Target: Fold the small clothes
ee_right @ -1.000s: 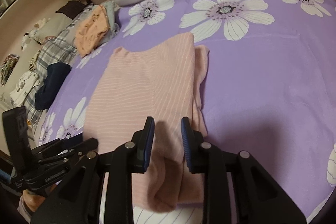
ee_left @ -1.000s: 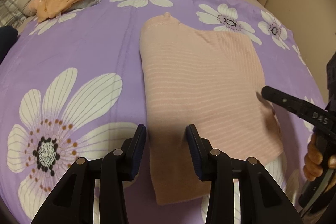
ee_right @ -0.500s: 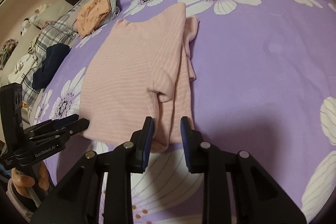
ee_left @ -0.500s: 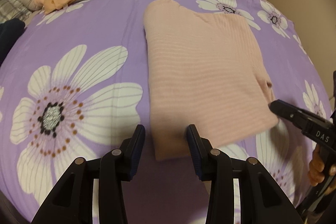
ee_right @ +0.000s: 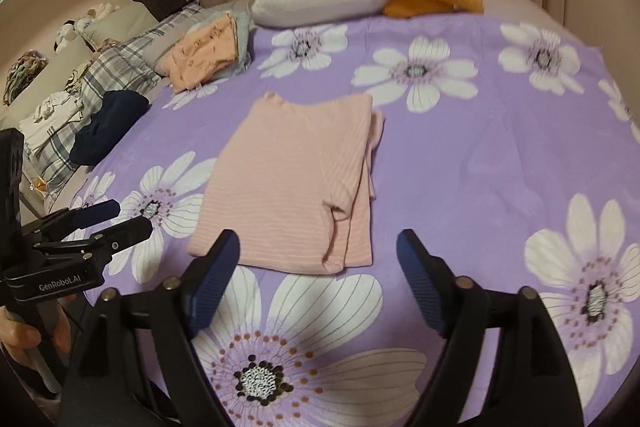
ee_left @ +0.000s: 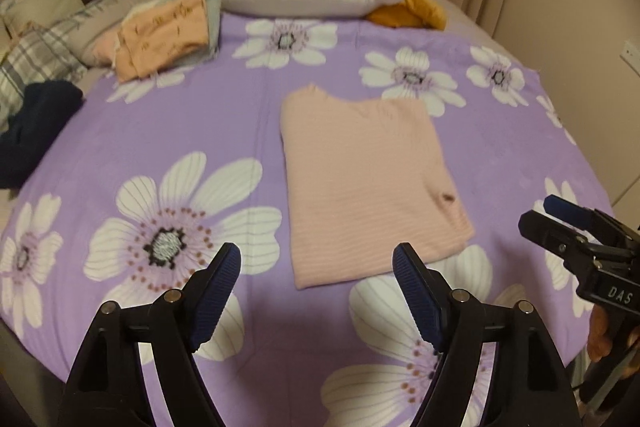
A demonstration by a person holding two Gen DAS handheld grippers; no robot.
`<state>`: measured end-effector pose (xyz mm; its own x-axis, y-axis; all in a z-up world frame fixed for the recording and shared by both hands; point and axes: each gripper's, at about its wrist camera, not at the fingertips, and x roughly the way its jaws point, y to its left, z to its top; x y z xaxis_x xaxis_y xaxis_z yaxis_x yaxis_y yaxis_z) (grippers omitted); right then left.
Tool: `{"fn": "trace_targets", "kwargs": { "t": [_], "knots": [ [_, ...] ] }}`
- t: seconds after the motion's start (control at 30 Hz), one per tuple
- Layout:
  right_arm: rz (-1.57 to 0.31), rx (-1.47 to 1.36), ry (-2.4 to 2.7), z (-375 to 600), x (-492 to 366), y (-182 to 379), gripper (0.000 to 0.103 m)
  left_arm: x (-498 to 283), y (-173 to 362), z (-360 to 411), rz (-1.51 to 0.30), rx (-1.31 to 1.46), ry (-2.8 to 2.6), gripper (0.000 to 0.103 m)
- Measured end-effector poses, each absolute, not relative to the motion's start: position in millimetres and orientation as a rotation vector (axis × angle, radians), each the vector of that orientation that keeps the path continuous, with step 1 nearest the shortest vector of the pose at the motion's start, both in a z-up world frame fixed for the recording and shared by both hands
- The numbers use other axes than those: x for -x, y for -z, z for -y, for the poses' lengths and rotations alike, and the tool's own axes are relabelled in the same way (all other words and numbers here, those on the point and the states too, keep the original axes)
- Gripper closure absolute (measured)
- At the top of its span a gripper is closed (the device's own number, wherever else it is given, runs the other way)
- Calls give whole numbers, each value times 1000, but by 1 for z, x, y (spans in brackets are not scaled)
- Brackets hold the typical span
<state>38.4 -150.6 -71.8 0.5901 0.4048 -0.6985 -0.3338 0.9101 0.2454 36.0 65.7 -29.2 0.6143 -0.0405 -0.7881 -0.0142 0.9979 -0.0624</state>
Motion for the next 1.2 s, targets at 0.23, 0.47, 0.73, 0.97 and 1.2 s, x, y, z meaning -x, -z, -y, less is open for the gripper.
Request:
{"fn": "trace_targets", "kwargs": {
  "t": [0.23,0.47,0.73,0.97,1.2],
  "knots": [
    [-769,-72,-404,155,-22,48,0,-27,11,-60,-901,55,-7,19],
    [-784,-18,-333,150,-18,48,0,-20,9,-59,-929,35,-76,8],
    [-808,1,-336,137,-13,53,0,-15,11,-60,-943,46,-86,8],
    [-811,9,-334,136,-11,52,0,-14,10,-60,-943,48,-95,8],
    [-814,10,-332,135,-11,53,0,-15,11,-61,-943,44,-95,8]
  ]
}}
